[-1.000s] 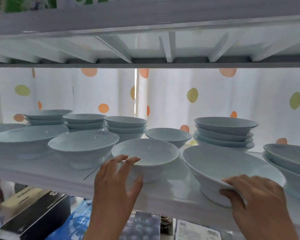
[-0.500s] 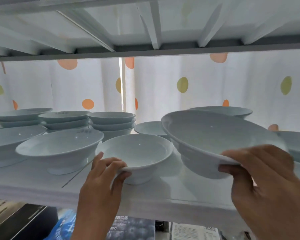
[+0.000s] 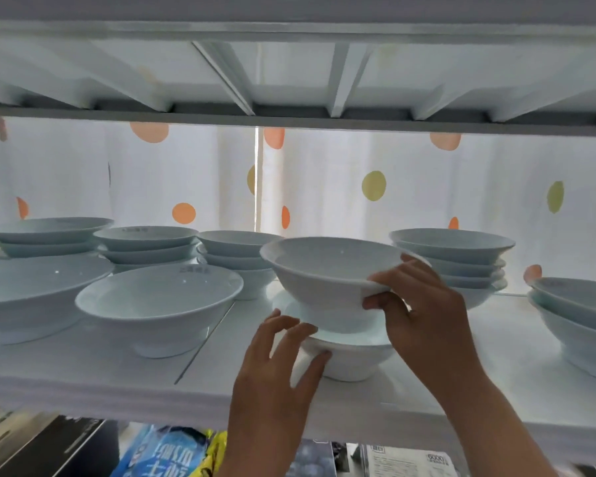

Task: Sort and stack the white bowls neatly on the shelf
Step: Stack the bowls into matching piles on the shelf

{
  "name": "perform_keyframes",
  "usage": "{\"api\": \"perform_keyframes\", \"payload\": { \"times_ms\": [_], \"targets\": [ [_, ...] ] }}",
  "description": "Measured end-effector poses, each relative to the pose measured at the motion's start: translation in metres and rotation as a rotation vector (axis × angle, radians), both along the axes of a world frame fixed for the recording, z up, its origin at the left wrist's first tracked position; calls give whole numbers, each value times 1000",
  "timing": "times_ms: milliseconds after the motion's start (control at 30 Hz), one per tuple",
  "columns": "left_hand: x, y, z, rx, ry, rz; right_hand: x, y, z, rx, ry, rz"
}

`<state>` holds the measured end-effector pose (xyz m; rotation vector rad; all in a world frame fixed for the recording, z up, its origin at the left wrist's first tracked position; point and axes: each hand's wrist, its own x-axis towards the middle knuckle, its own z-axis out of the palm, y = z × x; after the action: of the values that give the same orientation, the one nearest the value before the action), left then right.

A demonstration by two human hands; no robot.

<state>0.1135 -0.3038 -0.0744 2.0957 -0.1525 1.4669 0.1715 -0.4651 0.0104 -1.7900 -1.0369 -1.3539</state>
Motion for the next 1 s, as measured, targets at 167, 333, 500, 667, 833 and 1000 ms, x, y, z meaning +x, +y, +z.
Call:
{"api": "perform_keyframes", "payload": {
  "times_ms": [167, 333, 500, 667, 833, 1000],
  "targets": [
    [-7, 20, 3, -2, 76, -9, 6, 3, -19, -49, 53, -78],
    [-5, 24, 5, -206, 53, -213, 3, -1, -24, -72, 96, -85],
    [-2, 22, 10, -276, 88, -279, -2, -3, -22, -146, 138, -78],
    [-1, 26, 9, -278, 121, -283, -12, -11, -22, -255, 235, -65],
    [-9, 36, 14, -215, 169, -293, -32, -5, -15, -260, 318, -141],
    [-31, 68, 22, -163, 192, -195, -54, 55, -9, -220, 222, -40]
  ]
}}
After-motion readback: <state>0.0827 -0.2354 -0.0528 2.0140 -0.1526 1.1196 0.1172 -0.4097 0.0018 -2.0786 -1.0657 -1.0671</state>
